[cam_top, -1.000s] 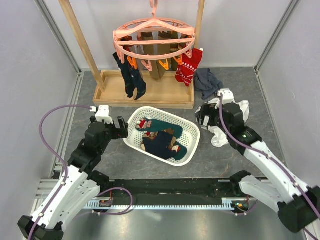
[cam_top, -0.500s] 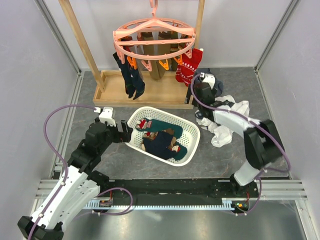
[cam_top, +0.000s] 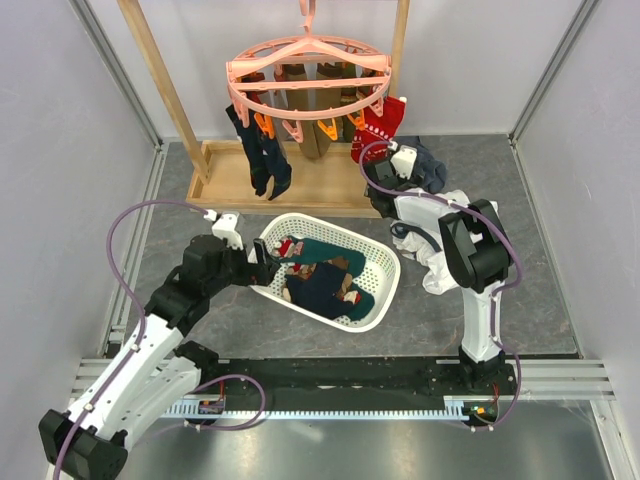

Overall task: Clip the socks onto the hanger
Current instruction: Move the clothesline to the center of the board.

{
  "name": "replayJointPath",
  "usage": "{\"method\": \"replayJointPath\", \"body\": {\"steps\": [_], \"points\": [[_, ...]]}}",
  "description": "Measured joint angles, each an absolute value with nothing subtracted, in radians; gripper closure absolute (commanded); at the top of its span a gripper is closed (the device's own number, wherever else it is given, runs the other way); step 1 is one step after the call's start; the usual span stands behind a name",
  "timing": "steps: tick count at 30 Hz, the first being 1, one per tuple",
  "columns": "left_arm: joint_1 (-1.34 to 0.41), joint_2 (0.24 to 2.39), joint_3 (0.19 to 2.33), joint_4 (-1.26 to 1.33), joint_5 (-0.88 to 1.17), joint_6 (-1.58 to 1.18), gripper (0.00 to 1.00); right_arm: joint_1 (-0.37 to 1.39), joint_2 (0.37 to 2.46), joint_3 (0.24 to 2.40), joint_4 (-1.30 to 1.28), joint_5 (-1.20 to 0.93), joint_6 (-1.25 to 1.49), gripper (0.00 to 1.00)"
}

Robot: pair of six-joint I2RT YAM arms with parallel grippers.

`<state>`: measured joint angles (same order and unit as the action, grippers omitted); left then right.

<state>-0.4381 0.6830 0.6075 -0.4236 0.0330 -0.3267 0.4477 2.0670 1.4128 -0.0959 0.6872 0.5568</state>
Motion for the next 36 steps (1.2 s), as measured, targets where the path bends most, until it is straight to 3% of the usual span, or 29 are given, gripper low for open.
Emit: {"method": "replayJointPath", "body": {"steps": [20, 36], "points": [[-0.476, 1.062, 0.648, -0.387, 0.165, -0.523, 0.0, 0.477, 1.744, 1.051, -0.268, 0.596, 0.934, 0.02], [-0.498, 1.219, 0.695, -0.337, -0.041, -0.562, 0.0, 0.506, 1.31, 0.666, -0.36, 0.525, 0.984, 0.02]]}}
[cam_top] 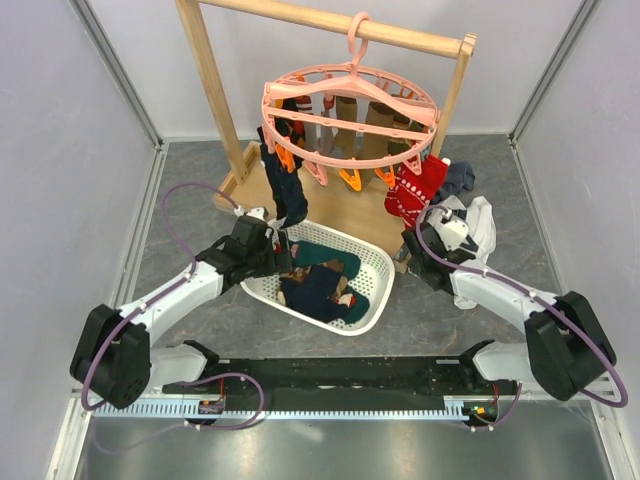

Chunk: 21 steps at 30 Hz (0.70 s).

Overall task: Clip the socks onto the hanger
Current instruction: Move the clothesline to the center of the board, then move the bin to the center of the board.

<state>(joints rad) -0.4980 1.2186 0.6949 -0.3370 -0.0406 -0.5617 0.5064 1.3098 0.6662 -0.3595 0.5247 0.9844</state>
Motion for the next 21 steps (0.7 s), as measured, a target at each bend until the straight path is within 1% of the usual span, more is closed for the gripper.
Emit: {"method": "replayJointPath", "body": {"steps": [6, 10, 16, 21], "points": [[-0.496, 1.252, 0.69, -0.337, -0.187, -0.593, 0.0, 0.502, 1.211, 0.616, -0.385, 0.488, 0.98, 0.02], [-0.465, 1.28, 0.69, -0.345, -0.268, -0.595, 0.0, 0.5, 1.1, 0.573, -0.422, 0.469, 0.96, 0.02], [-0.356, 1.382, 0.72, -0.365, -0.342, -0.59, 0.0, 0.498, 0.947, 0.509, -0.461, 0.463, 0.919, 0.02], [-0.279, 1.447, 0.799, -0.369, -0.367, -0.562, 0.0, 0.497, 0.788, 0.498, -0.476, 0.416, 0.83, 0.02]]}}
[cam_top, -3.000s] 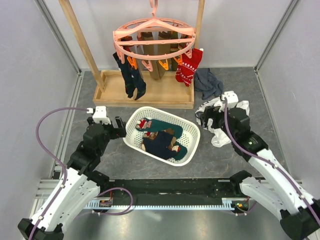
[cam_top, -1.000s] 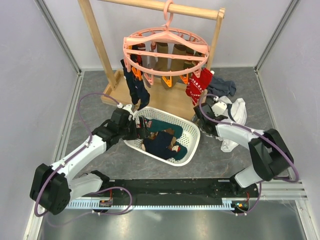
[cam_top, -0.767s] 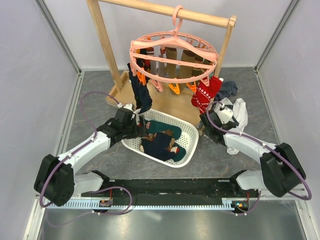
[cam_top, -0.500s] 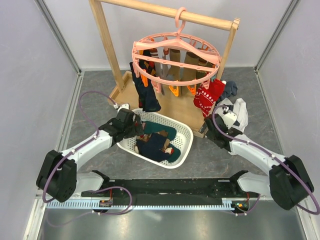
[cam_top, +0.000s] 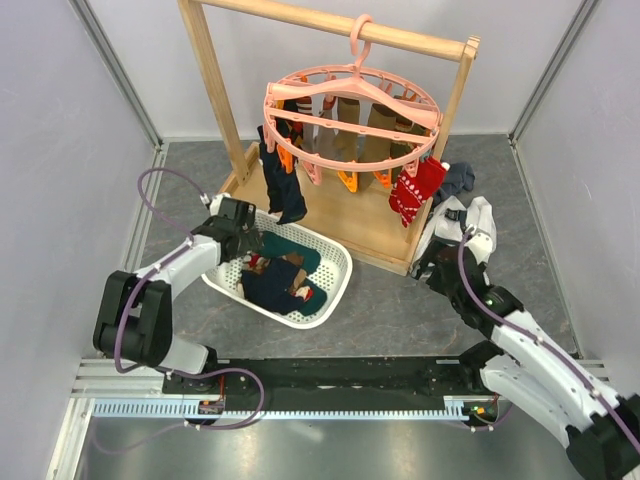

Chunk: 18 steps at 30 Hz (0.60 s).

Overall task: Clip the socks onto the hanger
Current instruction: Move the bin to the center of the board, then open the clamp at the hanger.

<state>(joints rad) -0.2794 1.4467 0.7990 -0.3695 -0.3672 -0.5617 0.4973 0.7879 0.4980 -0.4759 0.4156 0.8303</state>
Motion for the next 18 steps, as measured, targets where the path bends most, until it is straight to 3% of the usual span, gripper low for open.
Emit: {"method": "replayJointPath", "body": {"steps": [8, 18], "points": [[-0.231, 1.351, 0.872, -0.365, -0.41, -0.474, 0.0, 0.497, 0.475, 0.583, -0.488, 0.335, 0.622, 0.02], [-0.23, 0.849, 0.773, -0.351, -0.361, -0.382, 0.0, 0.497, 0.635, 1.057, -0.49, 0.262, 0.338, 0.02]]}}
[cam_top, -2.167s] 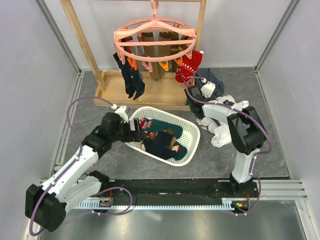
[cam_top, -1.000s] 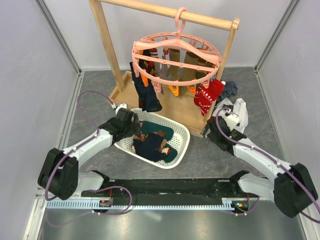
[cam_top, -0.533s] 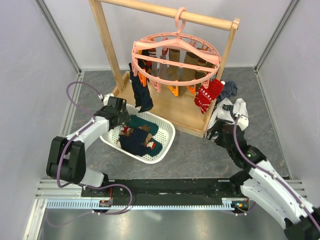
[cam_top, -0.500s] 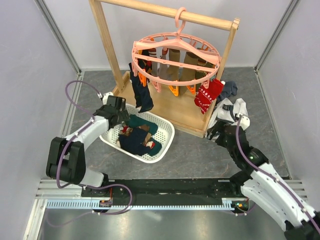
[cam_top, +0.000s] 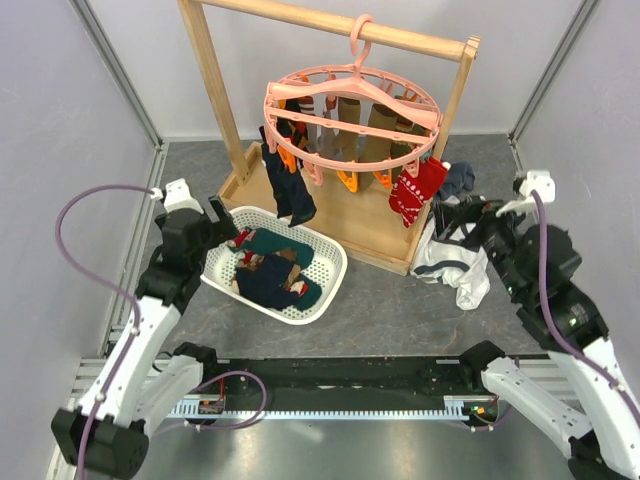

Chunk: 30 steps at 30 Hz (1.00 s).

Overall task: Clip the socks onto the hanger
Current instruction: Open the clamp at the hanger.

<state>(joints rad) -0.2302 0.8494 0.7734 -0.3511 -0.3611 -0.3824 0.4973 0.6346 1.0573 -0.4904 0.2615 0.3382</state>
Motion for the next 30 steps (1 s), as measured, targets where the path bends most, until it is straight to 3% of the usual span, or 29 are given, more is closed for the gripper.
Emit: {"method": "replayJointPath", "body": {"steps": [10, 30], "points": [[-0.231, 0.526, 0.609, -0.255, -0.152, -0.301, 0.0, 0.497, 0.973, 1.4, -0.544, 0.115, 0.067, 0.05], [-0.231, 0.5, 0.554, -0.178, -0.094, -0.244, 0.0, 0.597, 0.995, 1.254, -0.34, 0.213, -0.13, 0.14]]}}
